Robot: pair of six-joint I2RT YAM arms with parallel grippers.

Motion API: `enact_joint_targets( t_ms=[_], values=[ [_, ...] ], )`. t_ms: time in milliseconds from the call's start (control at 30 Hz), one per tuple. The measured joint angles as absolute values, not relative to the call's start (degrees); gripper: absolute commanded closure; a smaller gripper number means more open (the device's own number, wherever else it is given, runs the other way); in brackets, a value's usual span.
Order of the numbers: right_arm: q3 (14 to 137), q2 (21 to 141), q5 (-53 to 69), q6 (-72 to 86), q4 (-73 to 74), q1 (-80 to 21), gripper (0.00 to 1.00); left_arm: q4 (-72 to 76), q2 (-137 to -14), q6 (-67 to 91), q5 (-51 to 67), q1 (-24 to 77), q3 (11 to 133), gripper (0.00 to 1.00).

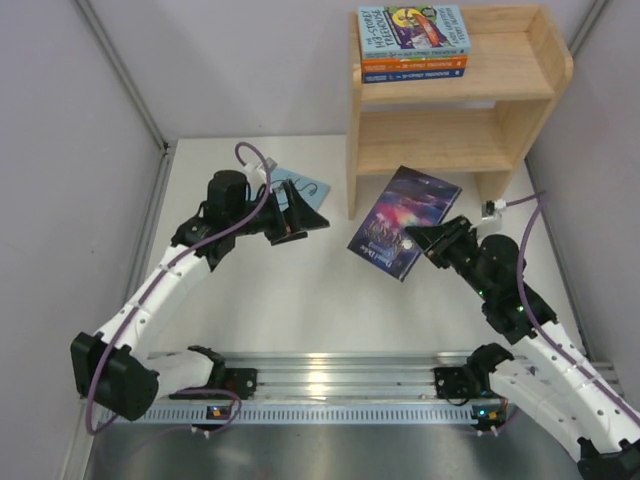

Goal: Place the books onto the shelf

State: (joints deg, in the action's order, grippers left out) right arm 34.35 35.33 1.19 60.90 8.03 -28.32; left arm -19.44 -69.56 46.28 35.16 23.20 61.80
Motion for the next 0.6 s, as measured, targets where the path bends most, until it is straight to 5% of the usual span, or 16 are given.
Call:
enact_joint_targets(
  t_ms=[600],
  values=[
    [49.6,54.3,-19.8,60.7,1.6,-19.0,1.0,-25.5,-56.9,42.2,30.1,23.2,57.8,0.02]
  ],
)
